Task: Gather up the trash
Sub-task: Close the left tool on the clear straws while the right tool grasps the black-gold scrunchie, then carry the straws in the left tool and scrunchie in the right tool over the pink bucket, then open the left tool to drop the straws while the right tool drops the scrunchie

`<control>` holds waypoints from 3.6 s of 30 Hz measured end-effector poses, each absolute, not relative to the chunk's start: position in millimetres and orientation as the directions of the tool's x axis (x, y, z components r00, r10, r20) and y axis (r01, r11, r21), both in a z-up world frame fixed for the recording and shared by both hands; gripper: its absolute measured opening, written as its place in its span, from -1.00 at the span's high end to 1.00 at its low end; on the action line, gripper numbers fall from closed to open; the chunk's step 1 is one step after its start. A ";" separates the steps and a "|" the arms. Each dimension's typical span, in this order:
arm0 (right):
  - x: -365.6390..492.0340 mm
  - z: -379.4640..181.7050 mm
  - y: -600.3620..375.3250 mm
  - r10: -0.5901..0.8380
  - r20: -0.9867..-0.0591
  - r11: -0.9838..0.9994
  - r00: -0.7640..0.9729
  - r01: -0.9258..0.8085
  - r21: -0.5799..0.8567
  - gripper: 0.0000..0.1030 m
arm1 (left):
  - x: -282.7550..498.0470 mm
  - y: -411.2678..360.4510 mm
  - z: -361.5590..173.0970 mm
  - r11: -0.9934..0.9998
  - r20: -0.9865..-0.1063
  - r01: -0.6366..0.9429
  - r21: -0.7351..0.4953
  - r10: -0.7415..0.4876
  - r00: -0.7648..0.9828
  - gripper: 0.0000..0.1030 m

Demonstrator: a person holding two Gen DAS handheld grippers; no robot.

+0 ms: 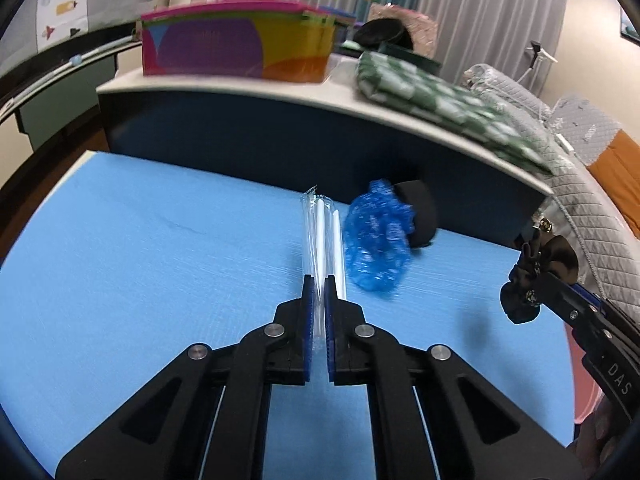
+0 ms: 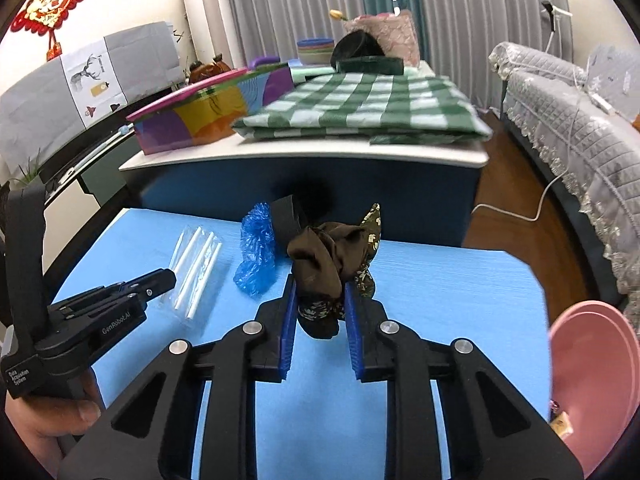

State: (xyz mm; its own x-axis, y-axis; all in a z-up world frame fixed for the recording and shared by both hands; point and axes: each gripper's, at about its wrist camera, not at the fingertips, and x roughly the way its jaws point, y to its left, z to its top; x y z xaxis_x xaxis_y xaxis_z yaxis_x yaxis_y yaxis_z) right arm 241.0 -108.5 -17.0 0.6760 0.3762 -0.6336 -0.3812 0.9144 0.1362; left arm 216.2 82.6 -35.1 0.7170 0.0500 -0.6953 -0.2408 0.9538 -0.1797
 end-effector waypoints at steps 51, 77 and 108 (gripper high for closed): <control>131.9 40.2 -284.1 0.198 -0.550 0.980 0.811 -0.182 0.085 0.56 | 123.5 -63.4 4.2 0.984 -0.585 0.126 -0.126 -0.176 0.791 0.91; 159.4 42.4 -378.1 0.025 -0.551 0.994 0.834 0.036 0.099 0.56 | 148.5 -143.2 6.4 0.946 -0.599 0.294 -0.137 -0.315 0.736 0.91; 200.9 11.4 -419.6 -0.015 -0.629 0.981 0.778 0.133 0.141 -0.10 | 206.3 -232.3 -28.6 0.874 -0.655 0.448 -0.186 -0.451 0.607 0.44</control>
